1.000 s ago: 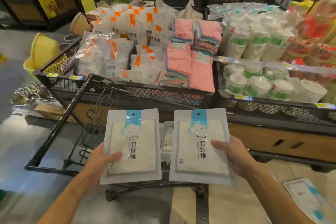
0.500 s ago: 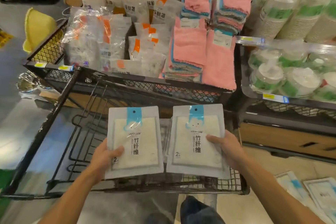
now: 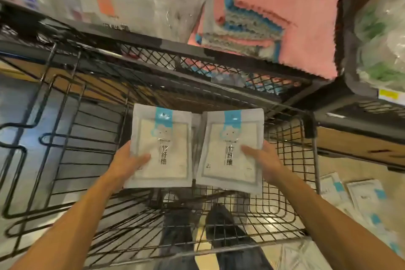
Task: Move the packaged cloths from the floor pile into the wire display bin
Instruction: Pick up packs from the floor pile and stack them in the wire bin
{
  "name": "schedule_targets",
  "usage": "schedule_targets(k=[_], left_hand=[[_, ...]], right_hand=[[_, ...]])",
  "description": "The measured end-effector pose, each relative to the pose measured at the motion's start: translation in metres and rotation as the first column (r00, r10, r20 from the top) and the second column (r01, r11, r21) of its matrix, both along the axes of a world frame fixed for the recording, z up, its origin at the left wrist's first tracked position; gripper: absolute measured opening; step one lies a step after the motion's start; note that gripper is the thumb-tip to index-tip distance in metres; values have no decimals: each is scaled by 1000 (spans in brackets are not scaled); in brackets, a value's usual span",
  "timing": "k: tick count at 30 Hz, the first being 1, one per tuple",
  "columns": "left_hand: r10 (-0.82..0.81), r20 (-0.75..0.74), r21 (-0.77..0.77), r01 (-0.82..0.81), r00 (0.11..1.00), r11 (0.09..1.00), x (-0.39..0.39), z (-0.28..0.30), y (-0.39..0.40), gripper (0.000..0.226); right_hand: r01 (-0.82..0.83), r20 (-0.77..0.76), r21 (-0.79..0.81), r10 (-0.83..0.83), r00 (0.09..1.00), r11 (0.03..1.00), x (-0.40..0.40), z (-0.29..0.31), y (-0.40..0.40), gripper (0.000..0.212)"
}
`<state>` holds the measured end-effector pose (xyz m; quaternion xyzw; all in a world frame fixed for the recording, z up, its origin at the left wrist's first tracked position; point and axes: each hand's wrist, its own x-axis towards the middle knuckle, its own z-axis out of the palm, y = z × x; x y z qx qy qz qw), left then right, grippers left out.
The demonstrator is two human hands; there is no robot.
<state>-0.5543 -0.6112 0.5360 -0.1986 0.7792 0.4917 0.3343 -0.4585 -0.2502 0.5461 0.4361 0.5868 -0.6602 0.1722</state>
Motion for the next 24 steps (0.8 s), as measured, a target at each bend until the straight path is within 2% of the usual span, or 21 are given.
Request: schedule_targets(k=[6,8,9,11,13,16,18,22,24], left_hand=[[-46,46,24,45,998,999,-19,-69,6,49],[-15,36,-6,16,999,1000,-19,-88,9,57],[13,21,-39,-12,1000,999,-19,-98,10,61],[11,-18,-199,-15,1000,980,-15,-106,17,66],[-69,-84,-370,33,994,928,-13,-112,25,71],[-185,-155,-497,86,970,864,-10,-113,37,76],[-322,-212,-613,131,923,779,-7,-112,43,80],[-613,-187,-817,226,767,531,-10,-102,45,82],[-656,-184,-836,234,732,496,-13,-90,45,77]], right_hand=[[2,100,71,-9,995,997,-17,-69,-15,41],[15,124,151,-34,992,988,-22,-86,-18,42],[19,136,209,-48,989,978,-23,-93,-19,43],[-6,158,325,-48,986,946,-24,-106,-20,46],[-47,180,429,-34,983,902,-22,-115,-21,47],[-135,231,584,-5,973,800,-22,-125,-25,63],[-210,280,685,15,960,698,-25,-127,-28,78],[-418,416,759,123,901,499,-35,-99,-36,75],[-511,453,760,237,859,400,-37,-88,-35,74]])
